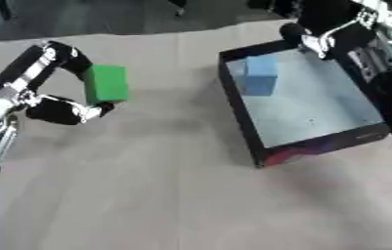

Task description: Pick up the objects with one hand, pass them to the other hand, and then place them into the box on the other side of the table.

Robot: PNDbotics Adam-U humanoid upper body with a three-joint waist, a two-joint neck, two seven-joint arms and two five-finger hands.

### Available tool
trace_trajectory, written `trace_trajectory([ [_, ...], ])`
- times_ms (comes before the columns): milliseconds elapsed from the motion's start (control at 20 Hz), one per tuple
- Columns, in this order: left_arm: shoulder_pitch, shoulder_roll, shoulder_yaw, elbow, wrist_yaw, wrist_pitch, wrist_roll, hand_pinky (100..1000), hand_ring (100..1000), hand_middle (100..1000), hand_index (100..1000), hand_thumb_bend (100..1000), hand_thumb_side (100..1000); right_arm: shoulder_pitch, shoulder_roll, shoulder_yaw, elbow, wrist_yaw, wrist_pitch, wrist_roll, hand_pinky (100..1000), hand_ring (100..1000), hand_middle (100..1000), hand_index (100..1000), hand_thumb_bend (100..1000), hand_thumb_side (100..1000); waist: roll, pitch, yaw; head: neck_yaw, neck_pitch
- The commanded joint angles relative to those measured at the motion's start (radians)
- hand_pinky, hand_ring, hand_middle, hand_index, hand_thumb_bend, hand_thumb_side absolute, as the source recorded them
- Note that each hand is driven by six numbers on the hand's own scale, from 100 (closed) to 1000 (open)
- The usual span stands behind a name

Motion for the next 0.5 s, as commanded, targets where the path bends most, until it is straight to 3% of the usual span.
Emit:
trace_trajectory([
  [50, -0.008, 0.0, 0.004, -0.038, 0.018, -0.005, 0.014, 740, 535, 440, 511, 100, 100, -0.028, 0.008, 0.01, -0.021, 0.016, -0.071, 0.058, 1000, 1000, 966, 1000, 100, 100, -0.016, -0.127, 0.001, -0.013, 0.005],
  [500, 0.018, -0.027, -0.007, -0.105, 0.065, 0.005, 0.059, 730, 520, 437, 509, 100, 100, -0.051, 0.088, 0.07, -0.02, 0.111, -0.131, 0.058, 1000, 1000, 992, 1000, 100, 100, -0.017, -0.125, 0.02, -0.009, -0.005],
])
